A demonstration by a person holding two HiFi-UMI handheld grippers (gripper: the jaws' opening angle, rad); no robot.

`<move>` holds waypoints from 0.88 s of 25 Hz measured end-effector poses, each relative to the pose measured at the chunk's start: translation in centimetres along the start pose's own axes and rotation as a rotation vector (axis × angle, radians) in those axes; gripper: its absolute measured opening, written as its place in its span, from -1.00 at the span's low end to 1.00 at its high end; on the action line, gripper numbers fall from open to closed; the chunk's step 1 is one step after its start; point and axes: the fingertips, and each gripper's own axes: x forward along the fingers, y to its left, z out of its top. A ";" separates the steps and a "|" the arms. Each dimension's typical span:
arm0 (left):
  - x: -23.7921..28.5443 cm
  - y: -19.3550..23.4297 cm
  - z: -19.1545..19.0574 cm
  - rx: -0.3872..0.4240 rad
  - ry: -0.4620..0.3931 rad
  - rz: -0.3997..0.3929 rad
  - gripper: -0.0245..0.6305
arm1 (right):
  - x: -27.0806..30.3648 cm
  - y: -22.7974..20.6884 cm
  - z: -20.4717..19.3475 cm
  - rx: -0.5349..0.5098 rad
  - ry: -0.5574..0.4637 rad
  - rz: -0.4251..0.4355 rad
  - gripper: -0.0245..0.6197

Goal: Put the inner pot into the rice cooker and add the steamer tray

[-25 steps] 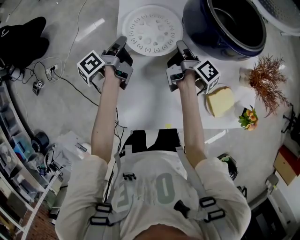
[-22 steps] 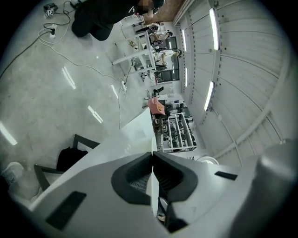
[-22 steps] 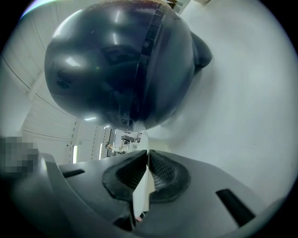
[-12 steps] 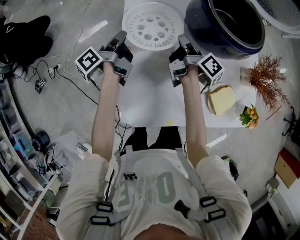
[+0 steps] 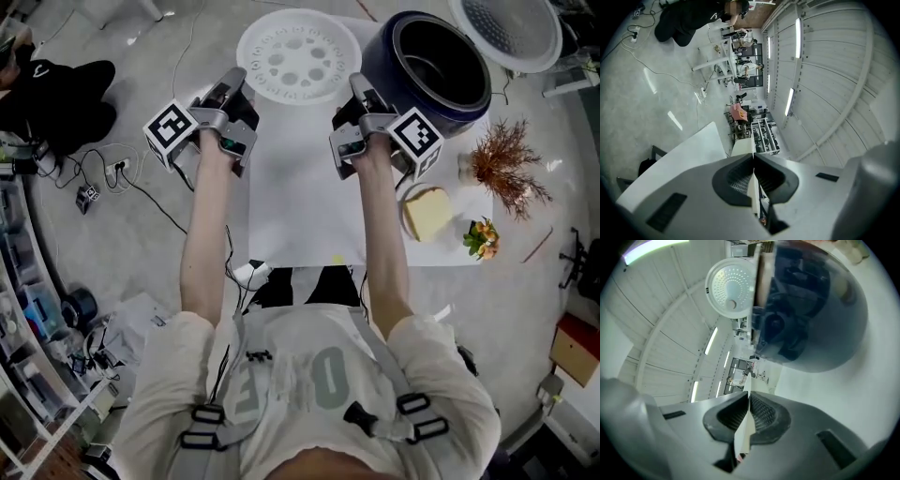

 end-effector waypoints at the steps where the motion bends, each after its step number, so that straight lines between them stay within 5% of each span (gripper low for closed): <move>1: 0.3 0.0 0.1 0.001 0.004 0.006 -0.85 | 0.2 0.1 0.2 0.000 -0.003 0.000 -0.87; 7: -1.2 2.4 -0.6 -0.083 0.002 0.194 -0.85 | -0.7 -2.3 -1.3 0.076 0.080 -0.178 -0.87; 16: 1.1 1.9 -1.6 -0.052 0.129 0.107 -0.85 | -2.2 -0.8 0.3 -0.035 -0.048 -0.190 -0.87; 22: 8.3 1.1 -9.5 0.020 0.272 0.112 -0.85 | -6.3 -2.4 9.0 -0.073 -0.139 -0.264 -0.86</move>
